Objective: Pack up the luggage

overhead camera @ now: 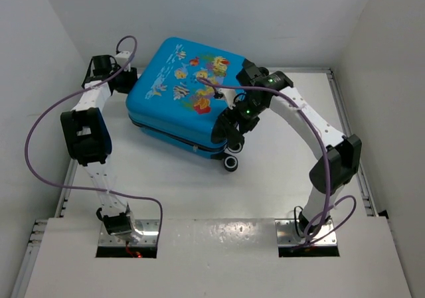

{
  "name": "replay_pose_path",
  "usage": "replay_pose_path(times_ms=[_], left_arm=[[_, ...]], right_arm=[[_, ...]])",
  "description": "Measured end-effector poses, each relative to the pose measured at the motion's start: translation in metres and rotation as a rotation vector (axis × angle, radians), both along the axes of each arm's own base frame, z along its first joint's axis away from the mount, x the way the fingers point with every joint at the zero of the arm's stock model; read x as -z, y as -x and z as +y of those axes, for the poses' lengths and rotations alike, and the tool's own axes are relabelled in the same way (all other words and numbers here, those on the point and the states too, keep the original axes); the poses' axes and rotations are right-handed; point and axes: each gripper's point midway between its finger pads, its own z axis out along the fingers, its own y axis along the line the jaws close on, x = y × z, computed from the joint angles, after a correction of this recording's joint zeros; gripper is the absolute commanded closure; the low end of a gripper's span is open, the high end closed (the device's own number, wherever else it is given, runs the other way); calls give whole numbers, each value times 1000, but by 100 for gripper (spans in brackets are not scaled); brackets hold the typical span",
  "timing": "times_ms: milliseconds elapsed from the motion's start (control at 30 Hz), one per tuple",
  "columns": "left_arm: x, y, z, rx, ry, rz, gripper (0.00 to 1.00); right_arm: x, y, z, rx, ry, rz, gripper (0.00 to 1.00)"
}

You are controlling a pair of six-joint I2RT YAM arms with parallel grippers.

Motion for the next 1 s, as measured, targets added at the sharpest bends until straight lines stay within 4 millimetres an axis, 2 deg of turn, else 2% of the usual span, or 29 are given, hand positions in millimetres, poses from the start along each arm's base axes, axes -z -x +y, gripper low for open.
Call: replay_pose_path(times_ms=[133,200,233,300,333,533,600,633,667,700,767,800,833,900,1000], left_arm=[[1,9,-8,0,6,7,50],[2,12,-11,0,9,9,50],[2,14,-13,0,7,8,50],[2,15,-12,-6,4,-1,50],[2,17,-11,-12,2,-4,50],[2,24,-14,-36,27,-9,49],[3,28,-17,-41,39,-7,45],[3,30,-19,-42,43,-6,43],[3,32,-21,-41,45,-3,38],[3,34,-23,-39,50,-3,34],[2,35,-26,-36,48,-4,27],[2,35,-28,-32,50,-3,25],[4,36,-31,-29,49,-1,25],[5,37,-33,-27,51,4,25],[6,37,-36,-26,62,8,27]], right_arm=[[13,-6,7,1,33,-15,21],[23,-8,14,-6,53,-9,27],[29,-6,14,0,85,5,51],[36,-7,11,30,122,8,86],[31,-14,13,13,101,-43,100],[29,-12,6,31,137,-129,100],[30,-7,3,34,139,-161,100],[31,-4,1,35,140,-176,95],[33,1,-2,37,141,-193,62],[35,3,-3,40,140,-209,47],[36,7,-8,52,151,-214,27],[39,9,-12,63,169,-199,14],[41,12,-16,69,185,-180,10],[43,11,-24,103,204,-151,10],[39,-11,-38,233,159,-142,11]])
